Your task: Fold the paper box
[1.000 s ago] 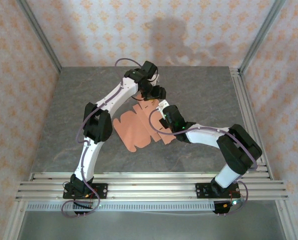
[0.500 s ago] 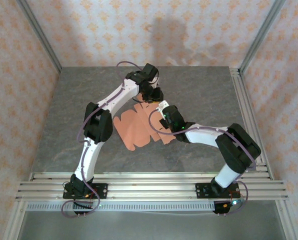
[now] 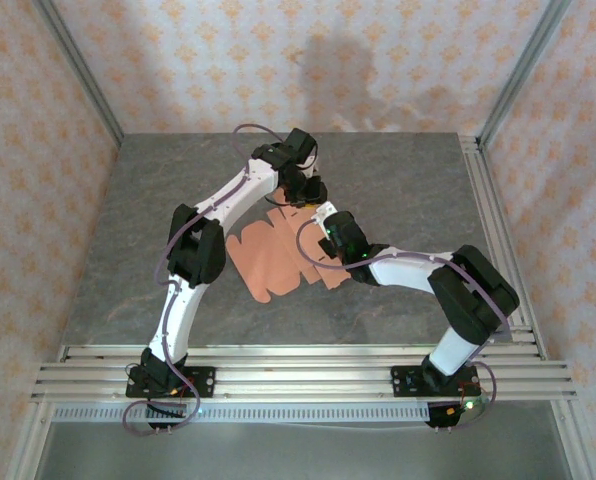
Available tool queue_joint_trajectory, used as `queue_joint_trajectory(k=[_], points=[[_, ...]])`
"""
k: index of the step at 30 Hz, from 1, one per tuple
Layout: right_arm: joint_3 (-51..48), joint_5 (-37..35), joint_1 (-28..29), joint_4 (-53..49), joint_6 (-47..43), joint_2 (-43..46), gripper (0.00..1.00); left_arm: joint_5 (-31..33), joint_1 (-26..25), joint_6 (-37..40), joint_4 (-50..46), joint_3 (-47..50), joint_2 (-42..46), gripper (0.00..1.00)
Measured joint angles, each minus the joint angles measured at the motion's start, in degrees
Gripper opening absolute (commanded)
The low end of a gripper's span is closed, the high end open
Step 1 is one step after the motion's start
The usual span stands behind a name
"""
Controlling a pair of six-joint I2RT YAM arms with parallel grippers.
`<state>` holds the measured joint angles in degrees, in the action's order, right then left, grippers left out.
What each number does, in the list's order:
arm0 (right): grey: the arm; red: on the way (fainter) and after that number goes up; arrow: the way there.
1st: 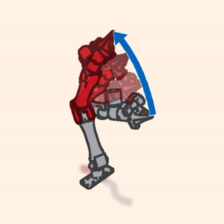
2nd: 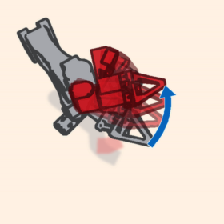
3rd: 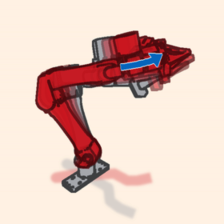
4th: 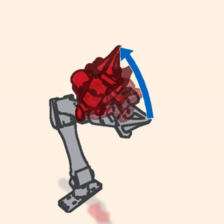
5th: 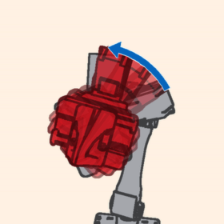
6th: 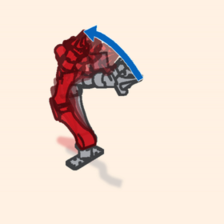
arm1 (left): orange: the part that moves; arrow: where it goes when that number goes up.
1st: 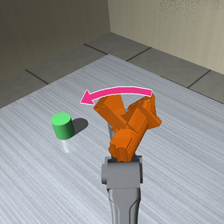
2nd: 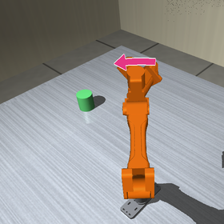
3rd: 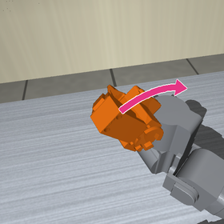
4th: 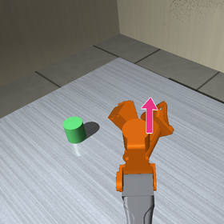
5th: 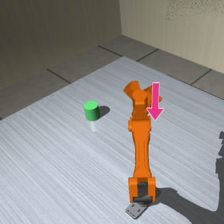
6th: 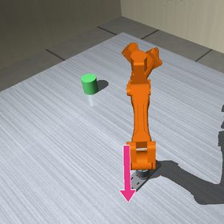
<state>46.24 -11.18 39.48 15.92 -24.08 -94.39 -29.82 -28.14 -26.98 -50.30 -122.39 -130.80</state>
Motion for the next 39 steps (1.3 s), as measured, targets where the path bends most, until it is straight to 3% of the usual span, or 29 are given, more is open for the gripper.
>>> queue_joint_trajectory(k=[2, 5, 10, 14, 19, 24, 27, 31, 33, 37, 39], points=[[0.04, -0.02, 0.00, -0.02, 0.00, 0.00, 0.00, 0.00, 0.00, -0.07, 0.04, 0.00, 0.00, 0.12], [0.07, 0.00, -0.02, -0.02, 0.00, -0.04, 0.00, -0.04, 0.00, -0.13, 0.24, 0.00, 0.00, 0.13], [0.28, -0.09, -0.04, -0.09, 0.02, -0.09, 0.00, 0.07, 0.00, -0.17, 0.87, 0.76, 0.15, 0.37], [0.70, -0.17, -0.02, -0.39, 0.46, -0.09, 0.00, 1.53, 0.00, -0.17, 4.02, 6.69, 3.19, 0.54], [0.76, 0.39, -0.11, -0.35, 1.38, -0.07, 0.00, 6.84, 0.07, 0.02, 8.76, 14.91, 11.76, 0.66], [0.76, 1.73, -1.16, -0.31, 1.86, -0.07, 0.00, 10.86, 0.17, 0.07, 15.61, 25.94, 25.59, 0.75], [0.76, 2.82, -1.81, -0.31, 2.03, -0.04, 0.00, 12.13, 1.57, 0.00, 19.34, 30.91, 31.74, 0.75], [0.76, 5.73, -2.91, -0.48, 2.40, 0.15, 0.00, 12.33, 6.75, 0.17, 23.71, 37.77, 34.62, 0.67], [0.76, 7.02, -3.37, -0.55, 2.43, 0.17, 0.00, 12.15, 9.60, 0.46, 24.48, 40.63, 34.18, 0.64], [0.76, 9.03, -3.89, -1.27, 2.64, 0.28, 0.00, 11.89, 14.49, 0.87, 24.39, 42.27, 30.36, 0.47], [0.76, 9.81, -3.91, -1.73, 2.93, 0.37, 0.00, 11.85, 15.61, 1.29, 24.35, 42.23, 28.20, 0.46]])
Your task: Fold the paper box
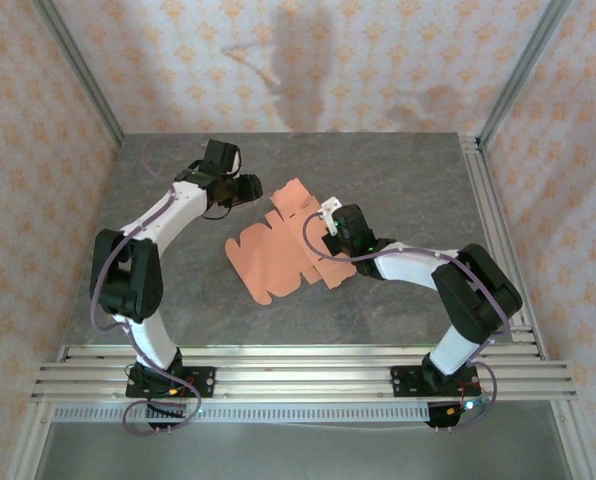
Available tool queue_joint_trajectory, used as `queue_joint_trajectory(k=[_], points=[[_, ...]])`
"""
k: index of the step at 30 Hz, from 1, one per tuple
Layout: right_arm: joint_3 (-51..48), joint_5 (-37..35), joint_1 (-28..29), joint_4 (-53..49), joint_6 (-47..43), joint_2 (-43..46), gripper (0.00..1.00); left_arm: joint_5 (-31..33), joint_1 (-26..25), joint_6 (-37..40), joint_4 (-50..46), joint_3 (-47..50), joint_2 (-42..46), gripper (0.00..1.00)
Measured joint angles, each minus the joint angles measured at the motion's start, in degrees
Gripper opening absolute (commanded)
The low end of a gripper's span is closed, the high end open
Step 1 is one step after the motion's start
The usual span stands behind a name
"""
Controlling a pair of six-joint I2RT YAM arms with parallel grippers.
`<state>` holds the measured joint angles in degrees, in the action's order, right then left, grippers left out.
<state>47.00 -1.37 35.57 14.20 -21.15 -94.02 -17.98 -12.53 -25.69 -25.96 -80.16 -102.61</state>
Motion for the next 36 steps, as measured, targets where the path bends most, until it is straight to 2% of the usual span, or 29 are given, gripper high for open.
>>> queue_joint_trajectory(k=[8, 14, 26, 36], points=[[0.00, 2.27, 0.00, -1.29, 0.57, 0.02, 0.00, -5.92, 1.66, -0.85, 0.22, -1.40, -10.91, 0.49], [0.00, 2.54, 0.00, -1.42, 0.57, 0.07, 0.00, -10.86, 1.66, -1.92, 0.90, -3.04, -14.97, 0.49], [0.00, 2.67, -0.07, -2.27, 0.55, 0.07, 0.00, -14.16, -2.49, -1.90, 0.92, -5.53, -15.41, 0.49], [0.00, 2.64, -0.15, -2.91, 0.57, 0.04, 0.00, -14.91, -2.86, -1.90, 0.90, -5.53, -15.04, 0.49]])
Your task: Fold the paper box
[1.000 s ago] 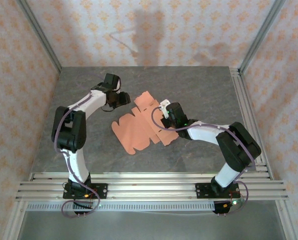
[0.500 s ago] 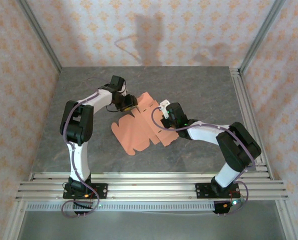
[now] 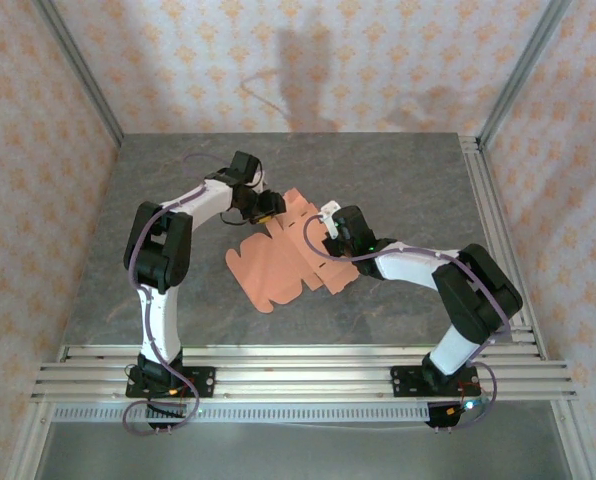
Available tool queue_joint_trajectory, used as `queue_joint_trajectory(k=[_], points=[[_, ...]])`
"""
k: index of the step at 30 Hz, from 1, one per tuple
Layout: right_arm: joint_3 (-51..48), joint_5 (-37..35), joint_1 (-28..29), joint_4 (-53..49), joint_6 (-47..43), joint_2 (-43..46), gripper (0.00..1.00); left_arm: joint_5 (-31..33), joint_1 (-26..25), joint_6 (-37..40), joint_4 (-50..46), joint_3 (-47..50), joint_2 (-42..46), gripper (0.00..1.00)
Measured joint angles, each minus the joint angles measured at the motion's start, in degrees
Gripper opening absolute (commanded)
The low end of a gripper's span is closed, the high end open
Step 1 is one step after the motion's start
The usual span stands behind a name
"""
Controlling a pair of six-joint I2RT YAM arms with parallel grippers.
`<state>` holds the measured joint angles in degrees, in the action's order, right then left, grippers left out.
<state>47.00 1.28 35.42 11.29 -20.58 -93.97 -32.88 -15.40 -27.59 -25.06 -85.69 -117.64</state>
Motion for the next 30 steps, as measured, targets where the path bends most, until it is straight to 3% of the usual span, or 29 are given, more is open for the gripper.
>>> queue_joint_trajectory(k=[17, 30], points=[[0.74, -0.20, 0.00, 0.26, 0.00, -0.28, 0.00, -4.81, -4.26, -2.89, 2.60, 6.71, 4.90, 0.49], [0.81, 0.39, 0.04, 0.24, 1.31, -1.44, 0.00, -1.18, -5.46, -6.49, 4.02, 9.64, 2.78, 0.46]])
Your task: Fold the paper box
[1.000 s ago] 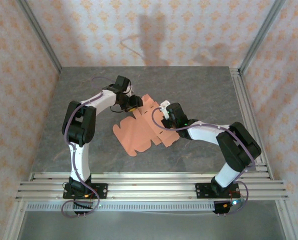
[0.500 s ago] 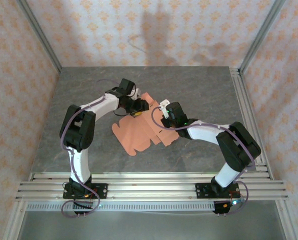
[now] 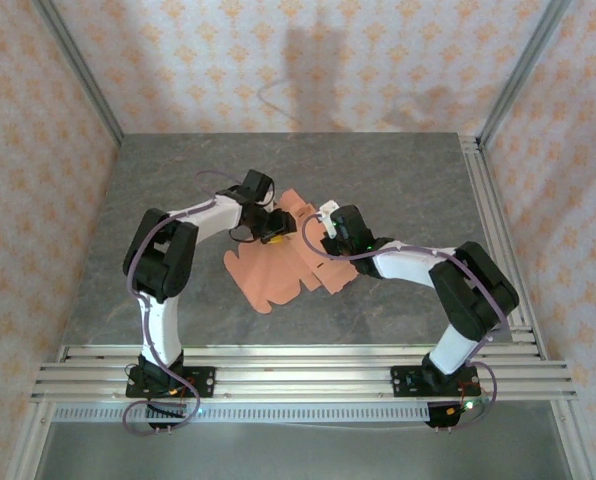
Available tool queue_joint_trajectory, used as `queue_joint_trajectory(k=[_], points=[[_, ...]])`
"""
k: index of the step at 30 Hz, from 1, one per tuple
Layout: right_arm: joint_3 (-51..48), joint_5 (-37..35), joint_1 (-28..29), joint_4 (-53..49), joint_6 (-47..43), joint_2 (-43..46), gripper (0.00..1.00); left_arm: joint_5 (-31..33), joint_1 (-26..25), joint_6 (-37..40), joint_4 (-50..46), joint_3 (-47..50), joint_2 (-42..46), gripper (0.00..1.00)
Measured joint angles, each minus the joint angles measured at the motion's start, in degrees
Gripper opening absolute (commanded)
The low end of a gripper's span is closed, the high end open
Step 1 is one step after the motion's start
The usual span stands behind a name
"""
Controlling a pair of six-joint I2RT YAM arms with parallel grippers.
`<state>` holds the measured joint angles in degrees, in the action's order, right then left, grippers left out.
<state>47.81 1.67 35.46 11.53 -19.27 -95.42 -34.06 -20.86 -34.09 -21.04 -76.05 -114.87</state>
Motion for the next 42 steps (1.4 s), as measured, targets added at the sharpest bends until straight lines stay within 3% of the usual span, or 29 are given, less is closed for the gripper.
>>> queue_joint_trajectory(k=[12, 42], points=[[0.00, -0.90, -0.07, -0.42, 0.61, -0.63, 0.00, 1.51, -0.79, -0.68, 1.64, -1.46, -2.23, 0.45], [0.79, -0.50, 0.00, -0.37, 0.63, -1.46, 0.00, 5.86, -1.18, 0.04, -3.37, -2.54, 3.52, 0.45]])
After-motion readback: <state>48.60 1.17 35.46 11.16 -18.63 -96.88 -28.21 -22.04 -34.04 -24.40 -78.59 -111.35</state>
